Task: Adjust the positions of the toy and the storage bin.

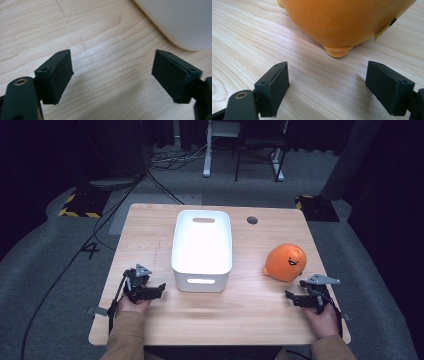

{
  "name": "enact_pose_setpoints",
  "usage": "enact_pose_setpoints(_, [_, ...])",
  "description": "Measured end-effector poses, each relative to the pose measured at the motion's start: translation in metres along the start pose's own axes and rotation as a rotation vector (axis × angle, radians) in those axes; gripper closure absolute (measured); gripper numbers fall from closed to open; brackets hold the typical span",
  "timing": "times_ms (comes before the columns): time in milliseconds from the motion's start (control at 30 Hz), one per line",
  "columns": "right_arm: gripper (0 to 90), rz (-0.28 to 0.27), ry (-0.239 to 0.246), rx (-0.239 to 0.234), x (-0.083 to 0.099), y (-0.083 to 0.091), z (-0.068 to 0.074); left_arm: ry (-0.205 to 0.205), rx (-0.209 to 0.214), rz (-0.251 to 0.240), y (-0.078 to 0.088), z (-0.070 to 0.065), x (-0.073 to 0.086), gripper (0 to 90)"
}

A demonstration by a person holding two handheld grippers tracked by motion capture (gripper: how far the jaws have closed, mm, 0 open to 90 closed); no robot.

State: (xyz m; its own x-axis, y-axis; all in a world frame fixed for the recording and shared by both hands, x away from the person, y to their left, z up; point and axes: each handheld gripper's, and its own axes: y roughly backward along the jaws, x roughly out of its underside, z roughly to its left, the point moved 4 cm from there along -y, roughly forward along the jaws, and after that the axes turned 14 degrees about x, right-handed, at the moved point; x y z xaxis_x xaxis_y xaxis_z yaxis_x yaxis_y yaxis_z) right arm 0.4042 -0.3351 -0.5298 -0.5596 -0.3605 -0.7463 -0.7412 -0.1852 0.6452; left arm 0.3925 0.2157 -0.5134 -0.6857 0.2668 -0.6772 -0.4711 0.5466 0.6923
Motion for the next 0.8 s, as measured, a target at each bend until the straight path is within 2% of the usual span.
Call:
enact_pose_setpoints(33, [18.9,-0.001,0.001,0.0,0.0,0.0,0.0,0.019,0.008,0.014,0.005,0.0,0.0,19.1])
enact_pose_setpoints(200, [18.9,0.0,-0.001,-0.001,0.0,0.0,0.0,0.015,0.032,-0.001,0.018,-0.006,-0.002,21.7])
enact_pose_setpoints(233, [19.0,0.0,-0.001,-0.001,0.0,0.0,0.0,0.019,0.056,-0.034,0.025,-0.01,-0.005,23.5])
enact_pose_setpoints(267, [19.0,0.0,-0.001,-0.001,0.0,0.0,0.0,0.028,0.064,-0.046,0.028,-0.012,-0.007,23.6])
enact_pose_setpoints(433, [19.0,0.0,-0.001,-0.001,0.0,0.0,0.0,0.03,0.09,-0.081,0.04,-0.021,-0.014,23.9])
enact_pose_setpoints(500, [19.0,0.0,-0.001,-0.001,0.0,0.0,0.0,0.018,0.1,-0.102,0.048,-0.025,-0.017,23.9])
enact_pose_setpoints(533, [19.0,0.0,-0.001,-0.001,0.0,0.0,0.0,0.012,0.106,-0.127,0.055,-0.028,-0.021,23.8])
enact_pose_setpoints(567, [19.0,0.0,-0.001,-0.001,0.0,0.0,0.0,0.012,0.106,-0.127,0.055,-0.028,-0.021,23.8])
enact_pose_setpoints(600, [19.0,0.0,-0.001,-0.001,0.0,0.0,0.0,0.005,0.118,-0.157,0.062,-0.031,-0.025,23.8])
enact_pose_setpoints(633, [19.0,0.0,-0.001,-0.001,0.0,0.0,0.0,0.005,0.118,-0.157,0.062,-0.031,-0.025,23.8])
enact_pose_setpoints(700, [19.0,-0.001,0.0,-0.001,0.0,0.0,0.0,-0.001,0.141,-0.193,0.07,-0.036,-0.03,23.7])
enact_pose_setpoints(800, [19.0,0.0,-0.001,-0.001,0.0,0.0,0.0,-0.013,0.149,-0.21,0.074,-0.04,-0.033,23.7])
